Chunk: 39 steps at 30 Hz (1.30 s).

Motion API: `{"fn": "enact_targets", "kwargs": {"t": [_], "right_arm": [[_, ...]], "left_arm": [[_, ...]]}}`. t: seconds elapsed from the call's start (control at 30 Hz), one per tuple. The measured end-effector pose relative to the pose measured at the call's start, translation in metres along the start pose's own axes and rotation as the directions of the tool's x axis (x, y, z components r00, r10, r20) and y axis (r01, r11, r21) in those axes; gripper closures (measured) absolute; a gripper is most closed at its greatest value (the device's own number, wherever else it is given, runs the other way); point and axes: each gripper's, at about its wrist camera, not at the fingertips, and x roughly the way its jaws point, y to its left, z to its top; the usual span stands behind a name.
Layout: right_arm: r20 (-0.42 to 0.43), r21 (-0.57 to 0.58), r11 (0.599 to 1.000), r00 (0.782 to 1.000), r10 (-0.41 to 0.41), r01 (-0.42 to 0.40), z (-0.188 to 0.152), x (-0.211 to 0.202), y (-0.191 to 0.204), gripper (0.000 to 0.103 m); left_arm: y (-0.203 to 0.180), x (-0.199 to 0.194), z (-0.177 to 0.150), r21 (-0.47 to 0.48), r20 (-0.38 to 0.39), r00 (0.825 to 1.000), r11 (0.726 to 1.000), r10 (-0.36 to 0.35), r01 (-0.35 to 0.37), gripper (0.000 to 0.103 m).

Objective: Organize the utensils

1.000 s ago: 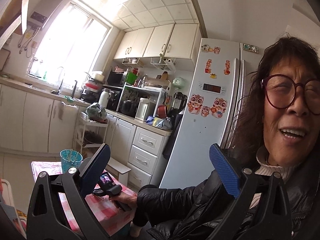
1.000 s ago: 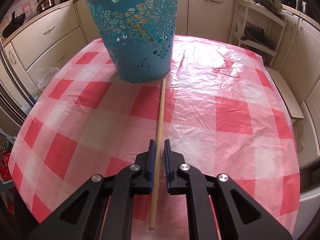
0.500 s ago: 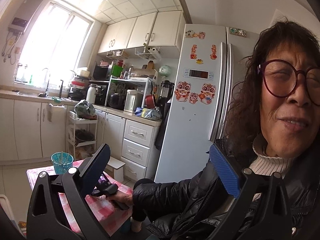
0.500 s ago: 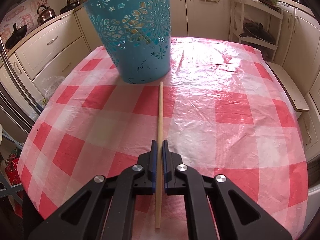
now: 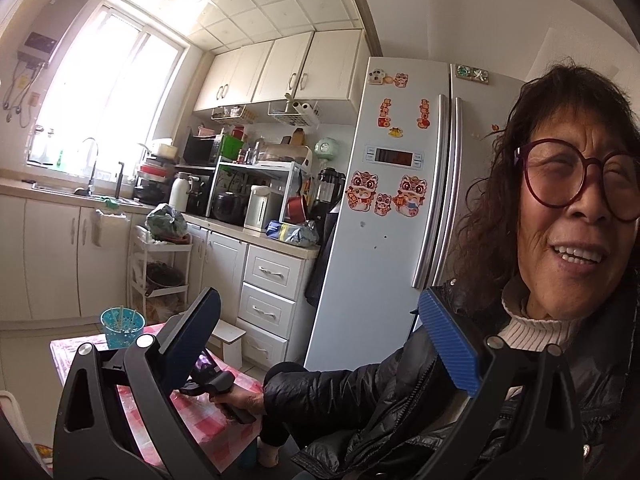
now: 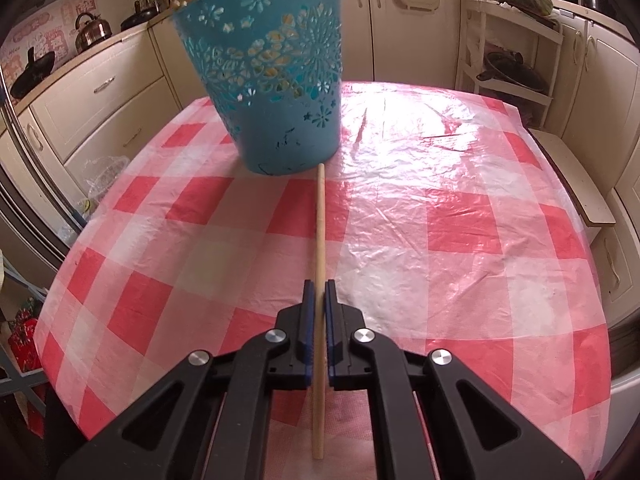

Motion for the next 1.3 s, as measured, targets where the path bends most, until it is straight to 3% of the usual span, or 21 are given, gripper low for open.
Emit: {"fn": "enact_targets", "kwargs": {"t": [0.3,0.63,0.8,0.93,1.13,1.3], "right_arm": [[-0.013,0.01,0.999,0.999,0.03,-0.03,-0.001,0.006,0.001,0.097],[0.022,0.032,0.998,0.999,0.044,-0.045,0.0,-0.005,-0.005,0.097],[0.03,0.03,0.998,0.998,0.049,-0.05,-0.002,-0.008,-0.005,0.097],[0.037,0.027,0.998,0.998,0.055,-0.056,-0.002,-0.01,-0.004,0.097],[0.044,0.038,0.997,0.997,0.065,-0.066,-0.001,-0.011,-0.006,0.097],[0.05,0.052,0.996,0.996,0.073,-0.076,-0.001,-0.012,-0.009,0.097]], "left_arm": [[0.003,-0.005,0.004,-0.016,0.007,1.0,1.0,-0.025,0.025,0.008],[-0.02,-0.012,0.007,0.037,0.026,0.993,0.992,-0.119,0.118,0.008],[-0.033,-0.008,0.007,0.065,0.0,0.992,0.99,-0.128,0.128,0.008],[-0.037,-0.001,0.015,0.069,0.001,0.997,0.995,-0.078,0.078,0.008],[-0.039,0.023,0.019,0.084,-0.034,0.998,0.995,0.057,-0.054,0.008],[-0.03,0.029,0.017,0.04,-0.037,0.999,0.998,-0.038,0.039,0.008]]}}
